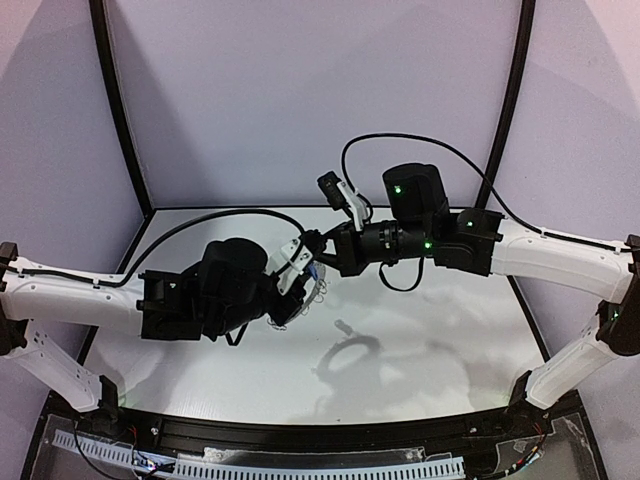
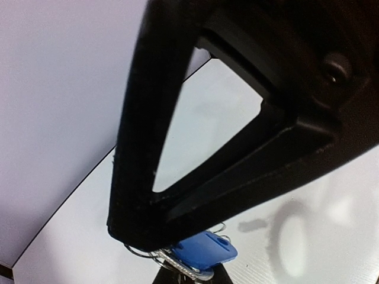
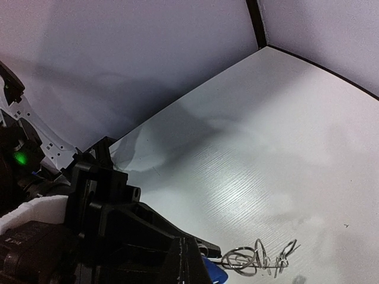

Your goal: Put the keys on the keyring

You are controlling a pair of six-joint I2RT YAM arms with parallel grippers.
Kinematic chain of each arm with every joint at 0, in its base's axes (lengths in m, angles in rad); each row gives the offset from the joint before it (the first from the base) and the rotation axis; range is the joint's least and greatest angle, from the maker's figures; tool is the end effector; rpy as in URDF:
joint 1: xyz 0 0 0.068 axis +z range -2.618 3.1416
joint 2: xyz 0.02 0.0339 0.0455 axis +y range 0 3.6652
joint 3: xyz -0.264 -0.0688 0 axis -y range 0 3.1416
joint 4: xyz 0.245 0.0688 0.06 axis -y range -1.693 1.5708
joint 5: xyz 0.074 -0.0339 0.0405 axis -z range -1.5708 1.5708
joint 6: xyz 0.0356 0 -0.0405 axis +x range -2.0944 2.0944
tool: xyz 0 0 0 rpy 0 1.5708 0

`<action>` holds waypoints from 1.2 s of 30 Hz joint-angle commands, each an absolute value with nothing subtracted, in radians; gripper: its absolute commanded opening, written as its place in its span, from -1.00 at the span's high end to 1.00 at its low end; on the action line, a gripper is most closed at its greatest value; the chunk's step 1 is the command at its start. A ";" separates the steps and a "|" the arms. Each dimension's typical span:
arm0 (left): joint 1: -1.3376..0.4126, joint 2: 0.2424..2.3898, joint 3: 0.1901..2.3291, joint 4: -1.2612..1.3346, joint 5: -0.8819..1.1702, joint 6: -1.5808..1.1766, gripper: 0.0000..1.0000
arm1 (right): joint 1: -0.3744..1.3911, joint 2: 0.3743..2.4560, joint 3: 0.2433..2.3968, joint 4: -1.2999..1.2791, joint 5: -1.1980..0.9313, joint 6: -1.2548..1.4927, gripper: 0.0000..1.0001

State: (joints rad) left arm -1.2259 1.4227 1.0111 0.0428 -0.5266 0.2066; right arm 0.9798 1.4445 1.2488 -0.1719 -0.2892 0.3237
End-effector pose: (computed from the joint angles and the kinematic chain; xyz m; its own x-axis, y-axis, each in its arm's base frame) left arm 0.1275 -0.3020 0.2938 0.0151 0.4825 -0.8758 0.6662 0.6483 0.3687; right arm 0.1808 0.2877 0.3478 -0.4902 -0.1834 -0.8521 -0.8315 0.3917 0.3940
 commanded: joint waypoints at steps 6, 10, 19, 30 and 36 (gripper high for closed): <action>-1.226 1.394 1.020 0.019 -0.545 0.235 0.98 | 0.991 1.412 1.234 -0.154 -0.273 0.301 1.00; -1.226 1.363 0.986 0.038 -0.514 0.257 0.98 | 0.989 1.412 1.230 -0.168 -0.254 0.300 1.00; -1.230 1.289 0.904 0.148 -0.493 0.342 0.98 | 0.955 1.465 1.282 -0.273 -0.225 0.371 1.00; -1.238 1.311 0.876 0.315 -0.564 0.426 0.98 | 0.915 1.626 1.393 -0.425 -0.397 0.463 1.00; -1.240 1.323 0.866 0.367 -0.572 0.469 0.99 | 0.900 1.724 1.457 -0.479 -0.508 0.476 1.00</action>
